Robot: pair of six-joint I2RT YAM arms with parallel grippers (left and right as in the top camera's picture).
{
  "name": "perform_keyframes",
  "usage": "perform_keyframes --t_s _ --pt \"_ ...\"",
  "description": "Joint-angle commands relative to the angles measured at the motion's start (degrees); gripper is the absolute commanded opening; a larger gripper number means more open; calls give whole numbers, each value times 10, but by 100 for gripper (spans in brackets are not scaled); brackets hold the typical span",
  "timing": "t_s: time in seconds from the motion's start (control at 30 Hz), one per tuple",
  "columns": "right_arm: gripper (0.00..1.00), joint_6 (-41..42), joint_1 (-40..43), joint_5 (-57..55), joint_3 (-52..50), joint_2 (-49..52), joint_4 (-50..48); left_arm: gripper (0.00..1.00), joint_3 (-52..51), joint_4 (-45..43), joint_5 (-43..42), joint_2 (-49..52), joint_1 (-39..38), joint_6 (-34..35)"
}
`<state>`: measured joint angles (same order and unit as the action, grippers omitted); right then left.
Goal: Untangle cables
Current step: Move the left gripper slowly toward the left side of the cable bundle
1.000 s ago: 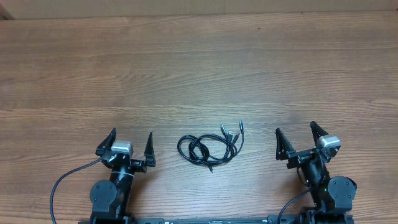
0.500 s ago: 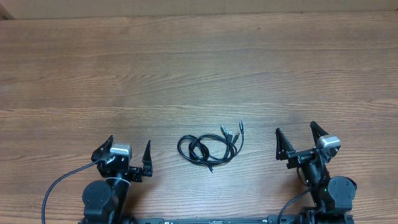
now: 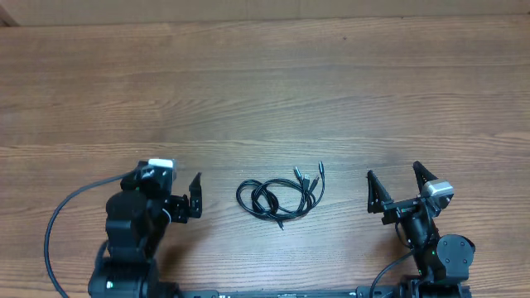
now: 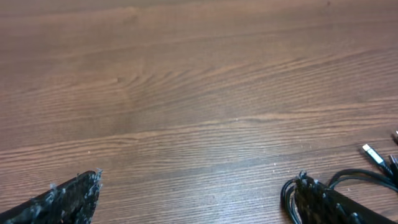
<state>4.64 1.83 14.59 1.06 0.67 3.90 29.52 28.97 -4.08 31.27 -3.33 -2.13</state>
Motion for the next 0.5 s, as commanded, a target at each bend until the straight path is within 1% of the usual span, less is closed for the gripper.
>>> perform_keyframes --t_s 0.0,0.17,0.47 --pt "100 -2 -3 -6 -6 -5 -3 100 25 0 -25 33 3 -13" --pt "100 -2 -3 -6 -6 -5 -3 100 27 9 -35 51 3 -13" --pt "100 -2 -3 -6 -6 -5 -3 100 74 66 -34 51 3 -22"
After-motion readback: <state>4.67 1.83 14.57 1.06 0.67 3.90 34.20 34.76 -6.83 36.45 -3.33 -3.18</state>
